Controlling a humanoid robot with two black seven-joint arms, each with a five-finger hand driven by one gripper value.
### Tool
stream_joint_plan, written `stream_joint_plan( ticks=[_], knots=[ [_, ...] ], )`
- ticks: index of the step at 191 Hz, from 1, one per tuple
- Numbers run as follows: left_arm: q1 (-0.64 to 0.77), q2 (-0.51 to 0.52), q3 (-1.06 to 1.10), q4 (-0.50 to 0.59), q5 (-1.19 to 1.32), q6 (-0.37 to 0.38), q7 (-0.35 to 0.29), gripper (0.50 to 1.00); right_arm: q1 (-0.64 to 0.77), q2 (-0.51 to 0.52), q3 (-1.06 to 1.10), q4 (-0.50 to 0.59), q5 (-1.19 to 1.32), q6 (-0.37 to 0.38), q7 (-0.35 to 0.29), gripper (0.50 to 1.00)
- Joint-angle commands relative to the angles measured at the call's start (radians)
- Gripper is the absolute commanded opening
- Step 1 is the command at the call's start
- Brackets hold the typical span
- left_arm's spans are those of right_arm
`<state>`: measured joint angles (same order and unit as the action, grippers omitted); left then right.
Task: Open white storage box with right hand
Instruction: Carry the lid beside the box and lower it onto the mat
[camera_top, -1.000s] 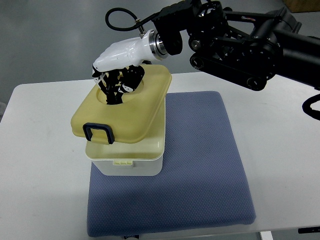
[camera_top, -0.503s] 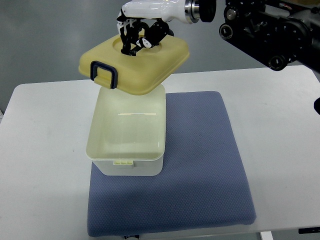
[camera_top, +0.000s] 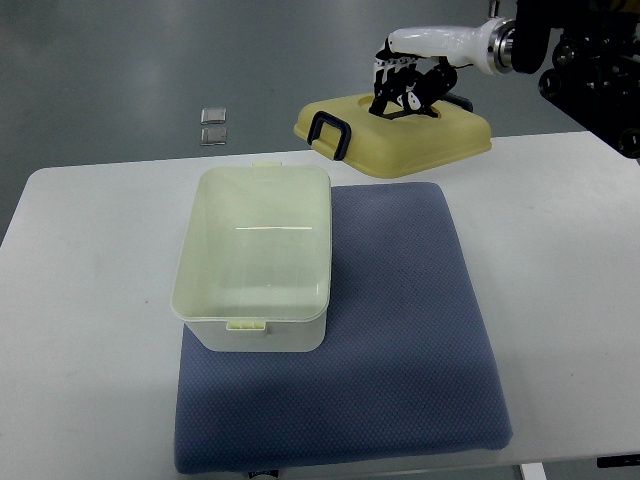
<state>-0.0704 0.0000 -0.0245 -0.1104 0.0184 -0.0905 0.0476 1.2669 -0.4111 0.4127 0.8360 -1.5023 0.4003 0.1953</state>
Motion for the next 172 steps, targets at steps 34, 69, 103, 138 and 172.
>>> stream_joint_plan(
  ticks=[34, 69, 103, 138, 172],
  knots=[
    [0.0, 0.0, 0.0, 0.0, 0.0, 0.0, 0.0, 1.0, -0.061, -0.029, -0.022, -0.012, -0.01, -0.012, -0.017, 0.5],
    [0.0, 0.0, 0.0, 0.0, 0.0, 0.0, 0.0, 1.0, -0.093, -0.038, -0.023, -0.015, -0.024, -0.015, -0.019, 0.5],
    [0.0, 0.0, 0.0, 0.0, 0.0, 0.0, 0.0, 1.0, -0.116, -0.029, -0.023, -0.015, -0.024, -0.018, -0.02, 0.5],
    [0.0, 0.0, 0.0, 0.0, 0.0, 0.0, 0.0, 1.0, -0.132, -0.018, -0.025, -0.017, -0.025, -0.018, -0.02, 0.5],
    [0.0, 0.0, 0.0, 0.0, 0.0, 0.0, 0.0, 1.0, -0.17, -0.012, -0.025, -0.02, -0.047, -0.037, -0.02, 0.5]
  ],
)
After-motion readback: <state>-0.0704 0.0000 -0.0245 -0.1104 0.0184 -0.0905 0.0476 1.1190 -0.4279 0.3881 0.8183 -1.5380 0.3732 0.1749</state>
